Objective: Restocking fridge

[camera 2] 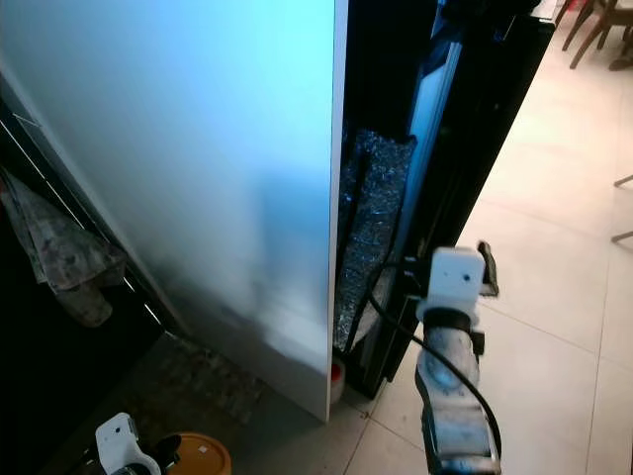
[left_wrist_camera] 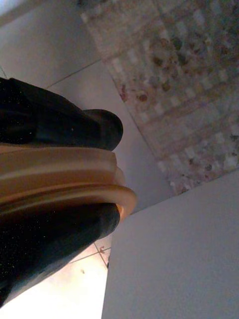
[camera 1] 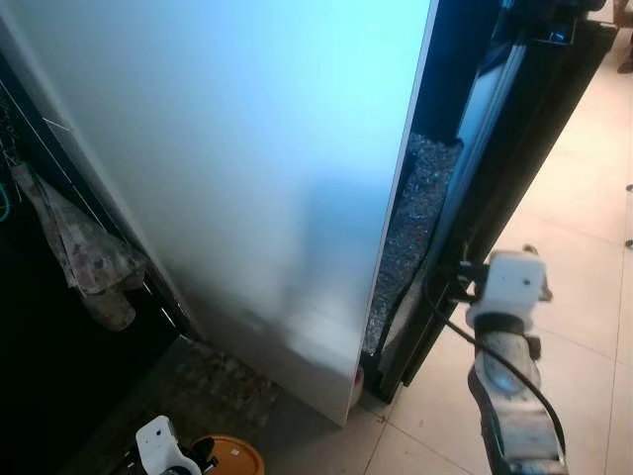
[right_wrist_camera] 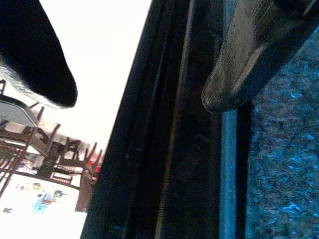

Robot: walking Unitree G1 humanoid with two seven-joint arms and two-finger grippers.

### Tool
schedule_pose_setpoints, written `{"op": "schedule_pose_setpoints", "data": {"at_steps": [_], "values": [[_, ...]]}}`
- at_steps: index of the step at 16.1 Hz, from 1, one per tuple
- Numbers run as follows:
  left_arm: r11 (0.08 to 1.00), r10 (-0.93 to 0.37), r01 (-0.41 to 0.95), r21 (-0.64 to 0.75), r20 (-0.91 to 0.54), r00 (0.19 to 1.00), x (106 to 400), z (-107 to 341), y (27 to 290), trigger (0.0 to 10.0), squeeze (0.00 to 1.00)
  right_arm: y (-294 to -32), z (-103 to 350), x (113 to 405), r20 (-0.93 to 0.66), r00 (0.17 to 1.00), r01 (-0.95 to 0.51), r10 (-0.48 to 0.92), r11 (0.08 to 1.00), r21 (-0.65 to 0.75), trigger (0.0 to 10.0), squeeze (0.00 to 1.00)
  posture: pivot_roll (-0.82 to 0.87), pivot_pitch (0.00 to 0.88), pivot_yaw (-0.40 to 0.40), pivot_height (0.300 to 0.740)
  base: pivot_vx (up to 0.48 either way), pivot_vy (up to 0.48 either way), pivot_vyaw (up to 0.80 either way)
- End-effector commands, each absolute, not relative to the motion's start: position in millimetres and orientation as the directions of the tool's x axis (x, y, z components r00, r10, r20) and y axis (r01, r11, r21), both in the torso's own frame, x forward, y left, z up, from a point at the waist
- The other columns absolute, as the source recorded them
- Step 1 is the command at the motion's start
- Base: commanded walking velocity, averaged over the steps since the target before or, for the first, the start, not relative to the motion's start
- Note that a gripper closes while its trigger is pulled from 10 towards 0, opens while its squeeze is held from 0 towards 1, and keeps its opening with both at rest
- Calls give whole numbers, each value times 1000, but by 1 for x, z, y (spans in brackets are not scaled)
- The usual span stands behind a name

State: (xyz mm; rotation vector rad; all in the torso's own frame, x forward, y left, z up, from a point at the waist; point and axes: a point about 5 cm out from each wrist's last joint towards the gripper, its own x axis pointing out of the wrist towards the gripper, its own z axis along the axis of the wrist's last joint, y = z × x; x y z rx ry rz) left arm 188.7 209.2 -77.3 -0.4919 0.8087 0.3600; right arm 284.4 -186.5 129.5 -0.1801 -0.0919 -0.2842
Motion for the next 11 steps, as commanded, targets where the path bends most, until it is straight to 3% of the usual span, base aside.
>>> {"op": "schedule_pose_setpoints", "data": {"at_steps": [1, 6, 11], "values": [[835, 123, -486, -258, -774, 622, 184, -79, 213, 10000, 0, -184, 129, 289, 109, 962, 267, -252, 952, -153, 10000, 0, -157, 114, 63, 740, 0, 0, 0], [841, 114, -474, -259, -772, 625, 185, -79, 212, 10000, 0, -175, 140, 302, 151, 966, 232, -210, 961, -147, 10000, 0, -151, 117, 67, 740, 0, 0, 0], [844, 111, -471, -256, -776, 621, 184, -79, 212, 10000, 0, -185, 143, 305, 178, 946, 296, -269, 944, -146, 10000, 0, -149, 117, 68, 740, 0, 0, 0]]}}
